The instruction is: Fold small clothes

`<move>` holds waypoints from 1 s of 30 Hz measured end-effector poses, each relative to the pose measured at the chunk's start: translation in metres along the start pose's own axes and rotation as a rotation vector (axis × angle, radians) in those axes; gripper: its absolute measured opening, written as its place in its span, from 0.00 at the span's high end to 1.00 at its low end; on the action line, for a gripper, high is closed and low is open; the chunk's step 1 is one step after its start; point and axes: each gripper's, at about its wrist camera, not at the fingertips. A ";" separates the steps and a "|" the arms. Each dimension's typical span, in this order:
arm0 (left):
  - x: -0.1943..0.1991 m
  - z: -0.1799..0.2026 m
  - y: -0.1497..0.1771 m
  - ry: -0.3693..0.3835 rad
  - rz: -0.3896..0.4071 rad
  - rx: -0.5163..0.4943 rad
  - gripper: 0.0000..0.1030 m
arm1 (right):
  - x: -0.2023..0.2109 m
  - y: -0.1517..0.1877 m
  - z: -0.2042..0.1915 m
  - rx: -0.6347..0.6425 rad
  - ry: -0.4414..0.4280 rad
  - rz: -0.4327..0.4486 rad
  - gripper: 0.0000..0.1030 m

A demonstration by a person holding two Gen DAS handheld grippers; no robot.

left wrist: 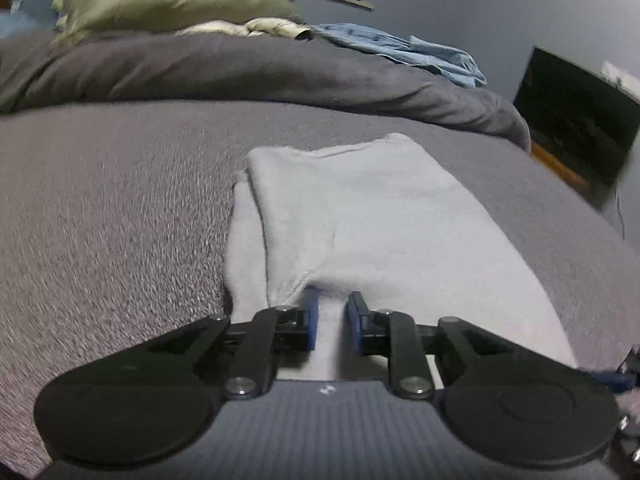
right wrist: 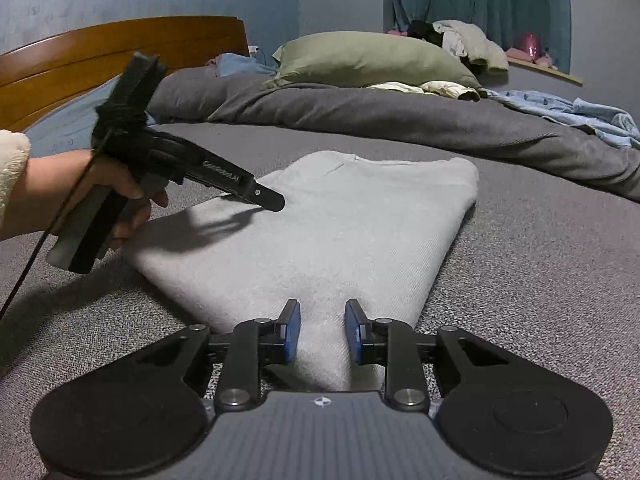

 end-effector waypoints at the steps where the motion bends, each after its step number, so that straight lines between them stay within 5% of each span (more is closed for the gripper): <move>1: -0.001 0.001 -0.001 -0.001 -0.001 -0.007 0.82 | 0.000 0.000 0.000 0.001 0.001 0.000 0.74; 5: 0.011 0.008 -0.005 0.024 0.028 -0.024 0.80 | 0.001 -0.001 -0.001 0.015 0.008 -0.012 0.72; 7: 0.024 0.012 -0.007 0.023 0.036 -0.013 0.69 | 0.003 -0.006 -0.001 0.005 0.011 -0.037 0.69; 10: 0.052 0.019 -0.005 0.012 0.052 -0.006 0.57 | 0.002 -0.015 -0.005 0.002 0.012 -0.109 0.48; 12: 0.072 0.022 -0.001 -0.001 0.060 -0.006 0.55 | -0.003 -0.016 -0.013 0.038 0.008 -0.192 0.19; 13: 0.082 0.023 0.002 -0.012 0.059 0.001 0.55 | -0.007 -0.015 -0.018 0.055 0.033 -0.243 0.17; 15: 0.102 0.024 0.011 -0.030 0.052 0.012 0.55 | -0.007 -0.013 -0.024 0.017 0.133 -0.288 0.36; 19: 0.135 0.021 0.038 -0.089 0.036 0.004 0.46 | 0.021 -0.013 -0.031 -0.092 0.134 -0.213 0.30; 21: 0.142 0.018 0.052 -0.137 0.014 0.010 0.46 | 0.033 -0.014 -0.042 -0.052 0.145 -0.159 0.19; 26: 0.139 0.012 0.074 -0.190 0.002 0.027 0.46 | 0.030 -0.005 -0.061 0.071 0.229 -0.102 0.18; 30: 0.130 0.020 0.078 -0.176 0.034 -0.010 0.46 | 0.014 0.012 -0.065 0.041 0.309 -0.097 0.17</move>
Point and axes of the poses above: each gripper's, at about its wrist camera, not at the fingertips, and x roughly against the way its jaws point, z to its right, y to its underside, and after that the axes turned 5 degrees about z, right-handed
